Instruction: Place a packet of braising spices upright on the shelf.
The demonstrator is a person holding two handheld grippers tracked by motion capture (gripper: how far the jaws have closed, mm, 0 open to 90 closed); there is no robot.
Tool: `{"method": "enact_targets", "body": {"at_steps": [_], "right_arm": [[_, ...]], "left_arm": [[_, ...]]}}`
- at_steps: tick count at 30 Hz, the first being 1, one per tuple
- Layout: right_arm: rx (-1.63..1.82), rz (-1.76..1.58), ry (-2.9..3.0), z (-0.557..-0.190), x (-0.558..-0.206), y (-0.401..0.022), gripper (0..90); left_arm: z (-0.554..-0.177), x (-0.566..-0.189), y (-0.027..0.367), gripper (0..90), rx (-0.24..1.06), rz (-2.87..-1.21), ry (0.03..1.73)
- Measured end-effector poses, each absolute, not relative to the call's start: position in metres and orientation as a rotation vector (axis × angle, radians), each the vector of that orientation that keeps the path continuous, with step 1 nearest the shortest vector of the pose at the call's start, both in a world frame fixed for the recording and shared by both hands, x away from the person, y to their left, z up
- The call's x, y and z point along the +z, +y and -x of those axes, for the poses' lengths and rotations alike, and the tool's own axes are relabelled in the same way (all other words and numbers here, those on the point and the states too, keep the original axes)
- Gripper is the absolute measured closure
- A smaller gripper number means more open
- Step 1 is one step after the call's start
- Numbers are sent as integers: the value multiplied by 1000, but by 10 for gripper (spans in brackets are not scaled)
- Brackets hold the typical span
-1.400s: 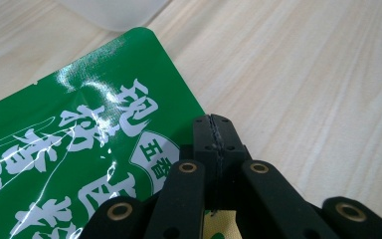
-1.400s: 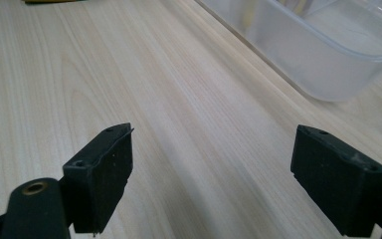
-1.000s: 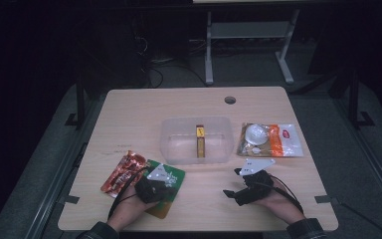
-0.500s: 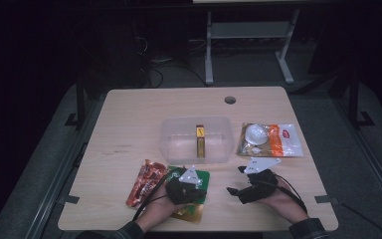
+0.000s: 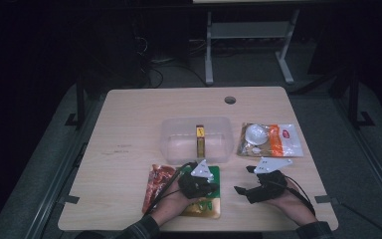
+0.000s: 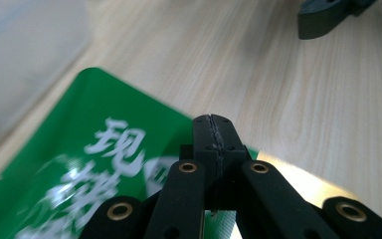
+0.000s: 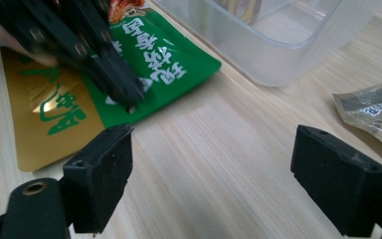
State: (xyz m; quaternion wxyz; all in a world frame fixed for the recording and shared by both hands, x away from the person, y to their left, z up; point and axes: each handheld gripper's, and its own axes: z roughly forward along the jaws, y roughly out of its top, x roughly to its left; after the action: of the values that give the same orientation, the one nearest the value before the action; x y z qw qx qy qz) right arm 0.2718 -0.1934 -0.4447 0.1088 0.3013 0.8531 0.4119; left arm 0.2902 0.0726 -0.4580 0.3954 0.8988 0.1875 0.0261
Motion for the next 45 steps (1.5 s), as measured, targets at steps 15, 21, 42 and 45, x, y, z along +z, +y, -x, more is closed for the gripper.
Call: {"method": "enact_targets", "body": {"at_steps": [15,21,42,45], "right_arm": [[1188,-886,2535,-273,-448,-187,159],[1177,-869,2543,-274,-449,-184,159],[1172,-878,2549,-274,-449,-186,159],[1171,-878,2551,-274,-449,-186,159]], "left_arm": [[-302,-435,225,900,278,-2245,776],[-345,-442,242,900,331,-2215,882],[-353,-459,224,900,181,-2319,840],[-343,-458,222,900,136,-2326,805]]}}
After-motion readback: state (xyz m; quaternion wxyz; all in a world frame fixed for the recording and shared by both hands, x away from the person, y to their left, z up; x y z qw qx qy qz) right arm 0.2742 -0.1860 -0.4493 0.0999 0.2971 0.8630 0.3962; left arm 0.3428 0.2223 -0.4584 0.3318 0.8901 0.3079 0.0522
